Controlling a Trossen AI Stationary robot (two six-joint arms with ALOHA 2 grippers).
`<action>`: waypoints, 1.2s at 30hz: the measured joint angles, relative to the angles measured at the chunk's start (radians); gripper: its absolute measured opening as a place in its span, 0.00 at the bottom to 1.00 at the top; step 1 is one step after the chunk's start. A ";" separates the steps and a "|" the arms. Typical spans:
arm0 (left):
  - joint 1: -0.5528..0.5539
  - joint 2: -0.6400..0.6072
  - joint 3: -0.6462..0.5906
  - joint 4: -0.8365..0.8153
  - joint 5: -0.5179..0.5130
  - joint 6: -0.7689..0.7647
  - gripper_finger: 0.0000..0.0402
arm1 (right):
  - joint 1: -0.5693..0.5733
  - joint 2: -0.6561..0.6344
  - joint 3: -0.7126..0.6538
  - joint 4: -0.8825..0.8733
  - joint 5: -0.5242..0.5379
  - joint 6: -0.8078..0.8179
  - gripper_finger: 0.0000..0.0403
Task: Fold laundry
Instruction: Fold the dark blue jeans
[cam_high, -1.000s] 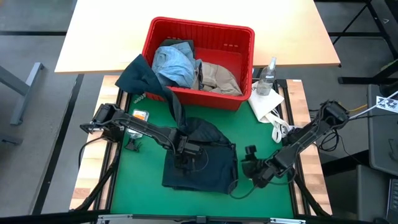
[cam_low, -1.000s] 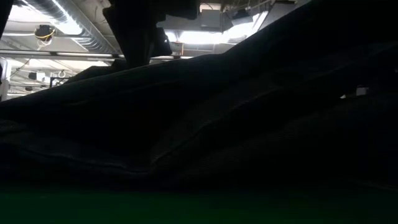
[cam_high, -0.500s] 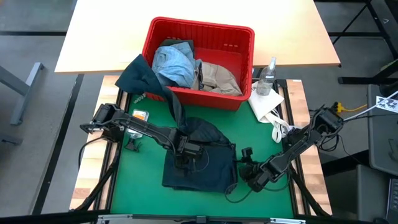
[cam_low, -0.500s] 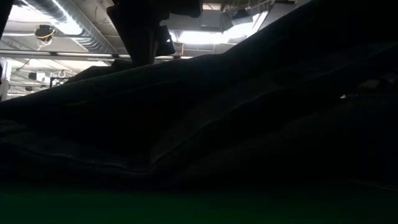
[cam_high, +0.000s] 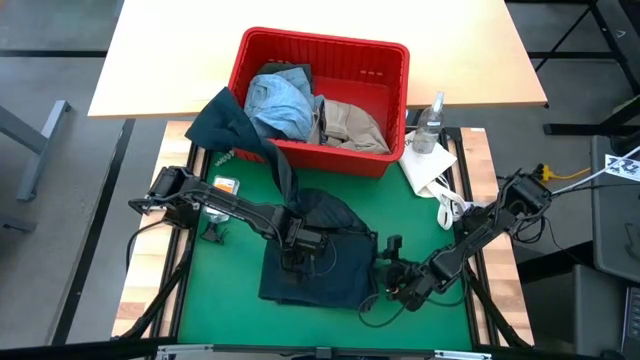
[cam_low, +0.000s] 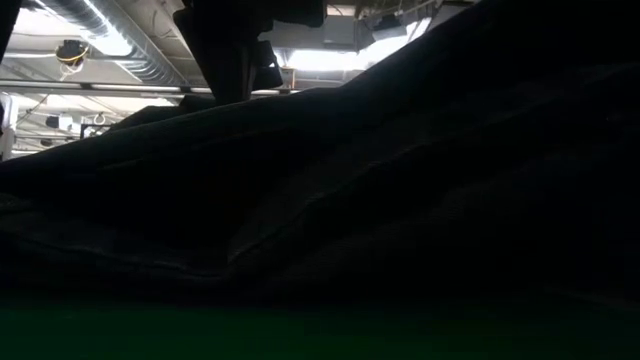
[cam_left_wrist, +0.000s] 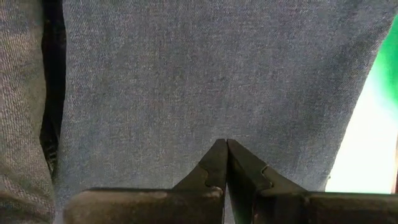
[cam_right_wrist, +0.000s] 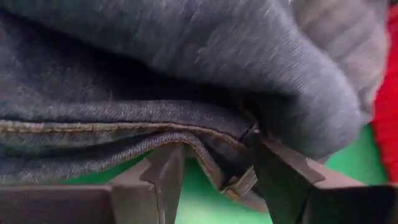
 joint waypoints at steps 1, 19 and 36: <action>0.000 0.000 0.000 0.000 0.000 0.000 0.00 | 0.000 -0.004 0.000 0.005 0.010 -0.013 0.46; 0.038 -0.065 0.001 0.092 0.008 0.007 0.00 | -0.115 -0.131 0.000 0.294 0.015 -0.384 0.46; 0.067 -0.196 0.002 0.360 0.001 0.003 0.00 | -0.309 -0.129 0.001 0.597 -0.263 -0.530 0.46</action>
